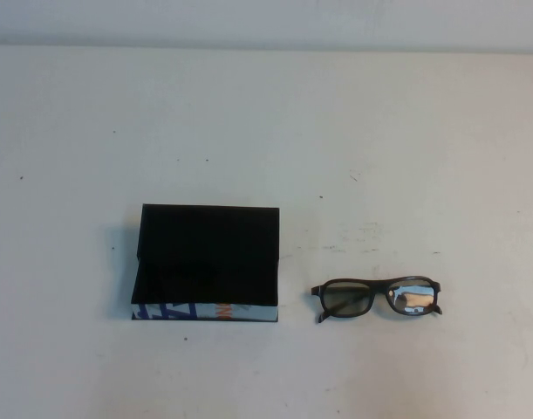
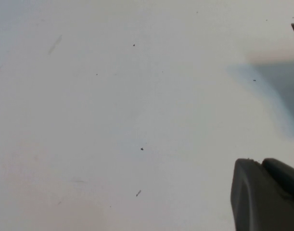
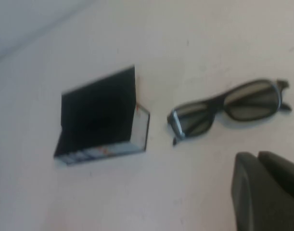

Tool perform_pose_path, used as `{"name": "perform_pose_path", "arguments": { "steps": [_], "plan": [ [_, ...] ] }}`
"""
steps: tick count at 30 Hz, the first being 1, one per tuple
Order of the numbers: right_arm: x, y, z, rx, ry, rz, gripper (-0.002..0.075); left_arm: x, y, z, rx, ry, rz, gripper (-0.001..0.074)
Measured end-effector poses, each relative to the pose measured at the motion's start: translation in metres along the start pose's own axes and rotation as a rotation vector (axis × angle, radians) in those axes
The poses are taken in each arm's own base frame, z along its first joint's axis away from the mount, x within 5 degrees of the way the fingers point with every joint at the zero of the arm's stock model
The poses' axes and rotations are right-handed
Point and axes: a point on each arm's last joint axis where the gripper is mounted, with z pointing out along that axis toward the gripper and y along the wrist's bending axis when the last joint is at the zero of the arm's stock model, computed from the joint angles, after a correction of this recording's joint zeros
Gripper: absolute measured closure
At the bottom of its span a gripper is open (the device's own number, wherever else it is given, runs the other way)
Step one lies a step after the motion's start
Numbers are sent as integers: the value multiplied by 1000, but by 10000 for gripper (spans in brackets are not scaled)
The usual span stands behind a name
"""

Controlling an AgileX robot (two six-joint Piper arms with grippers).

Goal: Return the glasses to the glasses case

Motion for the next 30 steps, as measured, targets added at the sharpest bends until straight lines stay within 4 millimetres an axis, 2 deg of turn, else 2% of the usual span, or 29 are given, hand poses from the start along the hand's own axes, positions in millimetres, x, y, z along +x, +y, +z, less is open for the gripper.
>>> {"name": "perform_pose_path", "arguments": {
  "steps": [4,7,15,19,23,30],
  "plan": [
    [-18,10,16,17,241,-83,737,0,0,0,0,0,0,738],
    [-31,13,28,27,359,-143,737,0,0,0,0,0,0,738],
    [-62,16,54,43,524,-307,737,0,0,0,0,0,0,738],
    [-63,25,77,26,677,-491,737,0,0,0,0,0,0,738],
    [-57,41,111,-19,815,-686,737,0,0,0,0,0,0,738],
    [-57,70,170,-136,914,-983,737,0,0,0,0,0,0,738]
  ]
}}
